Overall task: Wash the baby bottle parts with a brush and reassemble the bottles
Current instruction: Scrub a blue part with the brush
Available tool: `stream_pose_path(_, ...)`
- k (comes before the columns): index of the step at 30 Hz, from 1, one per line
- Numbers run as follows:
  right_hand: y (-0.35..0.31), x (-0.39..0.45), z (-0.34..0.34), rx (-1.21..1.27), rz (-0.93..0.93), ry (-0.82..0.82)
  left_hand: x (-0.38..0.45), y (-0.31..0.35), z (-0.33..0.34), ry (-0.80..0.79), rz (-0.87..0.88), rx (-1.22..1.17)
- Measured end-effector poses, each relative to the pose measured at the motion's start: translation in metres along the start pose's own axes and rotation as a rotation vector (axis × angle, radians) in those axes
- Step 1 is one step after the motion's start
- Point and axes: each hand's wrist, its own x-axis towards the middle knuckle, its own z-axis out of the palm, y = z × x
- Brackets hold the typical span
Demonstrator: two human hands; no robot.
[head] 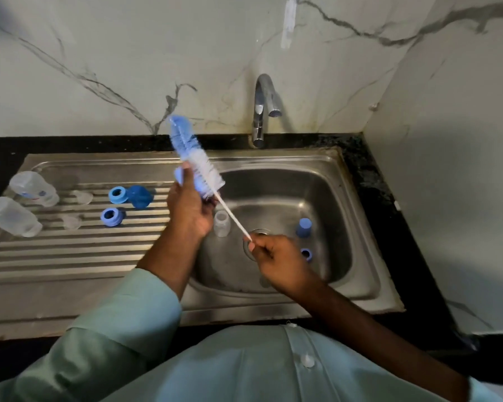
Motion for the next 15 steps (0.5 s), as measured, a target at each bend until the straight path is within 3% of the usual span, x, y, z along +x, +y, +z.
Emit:
stream_pose_path(2,0.001,0.012,0.001,0.019,0.051,0.106,-0.008,-0.015,0.002,-0.076,-0.005,0.116)
stream_pose_path(6,0.007,0.005,0.0,0.015,0.008,0.022,0.004,-0.001,0.003,-0.097,-0.001,-0.055)
stream_pose_path(8,0.01,0.003,-0.002,0.009,-0.003,-0.009,0.009,-0.001,0.0,-0.118,-0.005,-0.02)
stream_pose_path(10,0.016,0.015,-0.002,0.052,0.087,0.072,0.008,-0.016,0.0,-0.151,-0.071,0.078)
stream_pose_path(15,0.023,0.014,-0.005,-0.013,0.036,-0.042,0.027,-0.021,-0.01,-0.028,-0.1,0.058)
